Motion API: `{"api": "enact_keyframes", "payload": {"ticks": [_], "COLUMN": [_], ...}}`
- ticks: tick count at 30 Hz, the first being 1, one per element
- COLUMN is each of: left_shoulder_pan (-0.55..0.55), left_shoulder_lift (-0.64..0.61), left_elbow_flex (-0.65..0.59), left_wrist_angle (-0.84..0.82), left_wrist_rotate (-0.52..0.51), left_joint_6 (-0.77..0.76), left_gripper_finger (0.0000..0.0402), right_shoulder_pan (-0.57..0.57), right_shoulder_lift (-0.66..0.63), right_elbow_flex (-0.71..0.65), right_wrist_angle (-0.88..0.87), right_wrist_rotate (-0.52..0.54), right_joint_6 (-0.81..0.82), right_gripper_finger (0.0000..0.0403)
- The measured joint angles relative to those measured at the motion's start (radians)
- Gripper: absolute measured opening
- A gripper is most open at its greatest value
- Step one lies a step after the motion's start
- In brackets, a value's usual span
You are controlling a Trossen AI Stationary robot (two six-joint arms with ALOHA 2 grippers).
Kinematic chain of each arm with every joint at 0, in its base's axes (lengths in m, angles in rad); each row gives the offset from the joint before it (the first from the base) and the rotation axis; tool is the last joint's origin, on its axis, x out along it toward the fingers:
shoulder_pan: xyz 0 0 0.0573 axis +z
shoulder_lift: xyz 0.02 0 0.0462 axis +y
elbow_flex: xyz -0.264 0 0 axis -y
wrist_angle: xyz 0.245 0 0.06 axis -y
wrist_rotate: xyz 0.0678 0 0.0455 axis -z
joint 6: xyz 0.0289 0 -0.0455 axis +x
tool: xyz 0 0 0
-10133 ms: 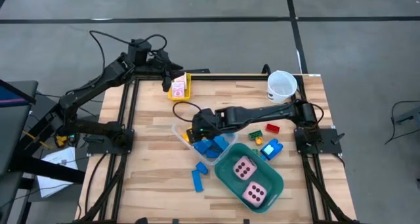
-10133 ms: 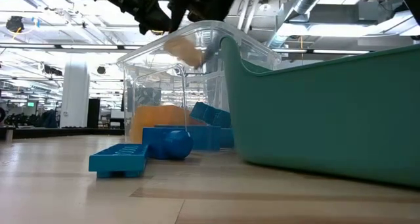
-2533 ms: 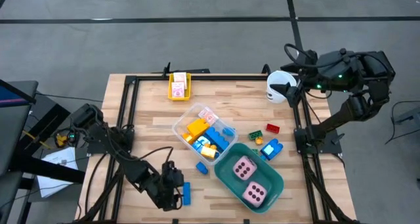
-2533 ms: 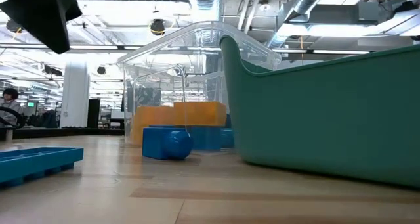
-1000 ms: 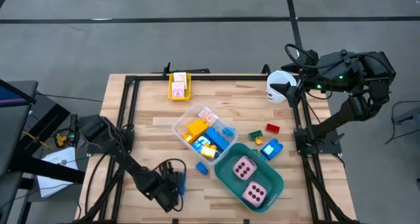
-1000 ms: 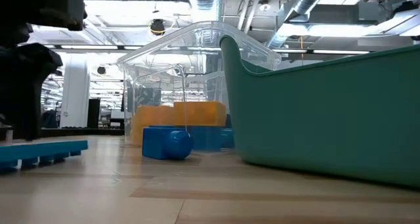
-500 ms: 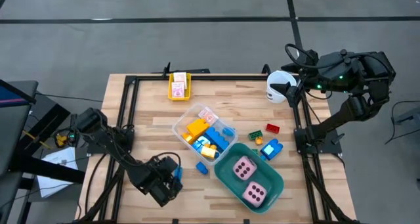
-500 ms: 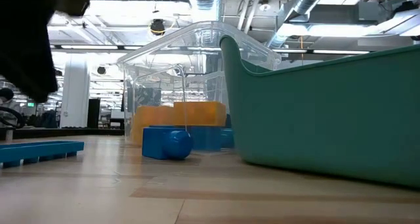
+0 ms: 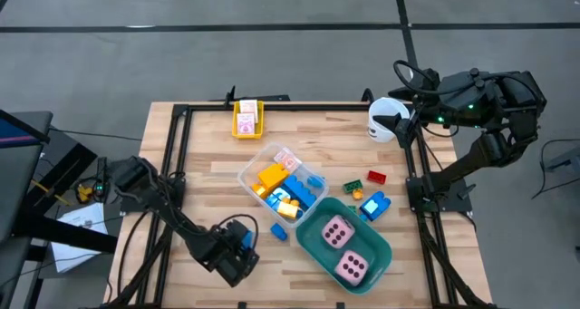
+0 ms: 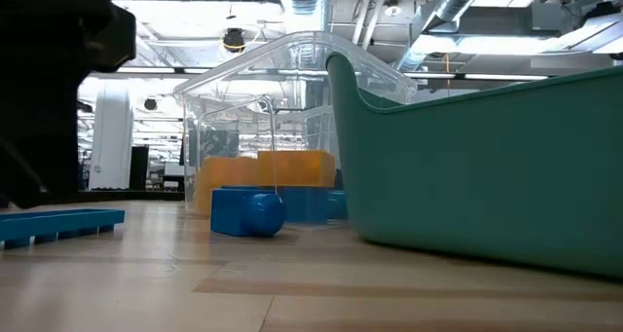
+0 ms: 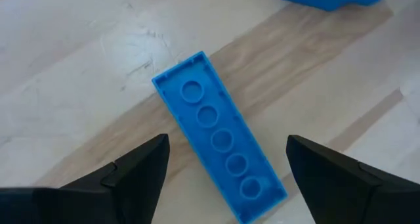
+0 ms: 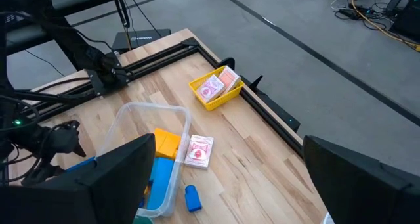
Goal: Pick & Place Toys
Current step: Put the blue game piece into the transparent bin
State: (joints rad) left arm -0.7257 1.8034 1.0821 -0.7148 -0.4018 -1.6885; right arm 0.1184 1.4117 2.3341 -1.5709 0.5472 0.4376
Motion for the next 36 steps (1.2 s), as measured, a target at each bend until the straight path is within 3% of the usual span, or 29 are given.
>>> {"api": "enact_keyframes", "payload": {"ticks": [18,23,29,36], "left_shoulder_pan": [0.048,0.041,0.040,0.043], "left_shoulder_lift": [0.072,0.066,0.050,-0.042], "left_elbow_flex": [0.005,0.004,-0.001,-0.002], "left_wrist_angle": [-0.021,-0.054,-0.065,-0.087], "left_wrist_rotate": [0.097,0.111,0.115,0.096], "left_joint_6": [0.003,0.007,0.007,0.122], "left_gripper_finger": [0.0300,0.0246,0.0131,0.0125], "right_shoulder_pan": [0.000,0.000,0.000,0.000], "right_shoulder_lift": [0.000,0.000,0.000,0.000], "right_elbow_flex": [0.000,0.000,0.000,0.000], "right_wrist_angle": [0.000,0.000,0.000,0.000], "right_wrist_rotate": [0.000,0.000,0.009,0.030], "right_joint_6": [0.001,0.001,0.008,0.016], "right_gripper_finger": [0.0375,0.0375,0.0375,0.0375]}}
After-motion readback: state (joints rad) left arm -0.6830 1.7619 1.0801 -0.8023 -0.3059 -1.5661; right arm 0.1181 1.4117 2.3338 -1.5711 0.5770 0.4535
